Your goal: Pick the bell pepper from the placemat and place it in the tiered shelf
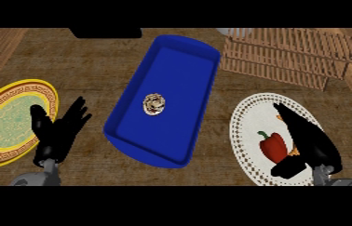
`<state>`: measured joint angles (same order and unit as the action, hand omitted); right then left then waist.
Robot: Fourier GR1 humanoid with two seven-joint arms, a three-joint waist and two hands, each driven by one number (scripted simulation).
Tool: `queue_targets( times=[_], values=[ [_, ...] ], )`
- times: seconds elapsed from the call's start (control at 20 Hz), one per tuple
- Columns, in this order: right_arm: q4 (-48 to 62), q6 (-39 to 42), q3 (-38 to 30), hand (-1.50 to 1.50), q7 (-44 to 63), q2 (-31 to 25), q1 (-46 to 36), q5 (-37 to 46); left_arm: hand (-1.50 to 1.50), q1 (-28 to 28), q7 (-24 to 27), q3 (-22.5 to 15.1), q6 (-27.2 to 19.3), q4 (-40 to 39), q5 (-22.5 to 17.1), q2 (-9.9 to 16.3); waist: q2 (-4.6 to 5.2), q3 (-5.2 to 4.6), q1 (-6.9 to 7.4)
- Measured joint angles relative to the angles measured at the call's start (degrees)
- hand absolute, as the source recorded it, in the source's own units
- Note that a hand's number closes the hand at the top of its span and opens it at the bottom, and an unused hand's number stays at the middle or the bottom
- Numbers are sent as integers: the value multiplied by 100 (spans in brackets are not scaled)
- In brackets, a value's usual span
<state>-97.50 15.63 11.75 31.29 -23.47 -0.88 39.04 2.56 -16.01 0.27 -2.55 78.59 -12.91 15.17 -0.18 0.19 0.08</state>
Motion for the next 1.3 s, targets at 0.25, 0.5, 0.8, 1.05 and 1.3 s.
queue_targets(
  times=[0.25, 0.5, 0.8, 1.05, 1.3],
  values=[
    [576, -208, -105, -150, -388, 274, -277, 318, 0, 76, 65, 136, 95, -146, 94, -72, 2, 2, 1],
    [857, -457, -141, -150, -718, 562, -252, 549, 0, 58, 52, 192, 113, -102, 226, -167, -3, 3, -1],
    [1328, -211, -149, 150, -1215, 514, -433, 641, 0, 26, 168, 245, 208, -109, 304, -242, -17, -9, 14],
    [1533, -65, 94, 150, -1820, 330, -458, 819, 0, -1, -41, 227, 124, 50, 361, -286, -58, -74, 19],
    [1227, -98, 138, 150, -2112, 443, -193, 796, 0, -23, -55, 278, 136, 64, 393, -325, -53, -63, -9]
  ],
)
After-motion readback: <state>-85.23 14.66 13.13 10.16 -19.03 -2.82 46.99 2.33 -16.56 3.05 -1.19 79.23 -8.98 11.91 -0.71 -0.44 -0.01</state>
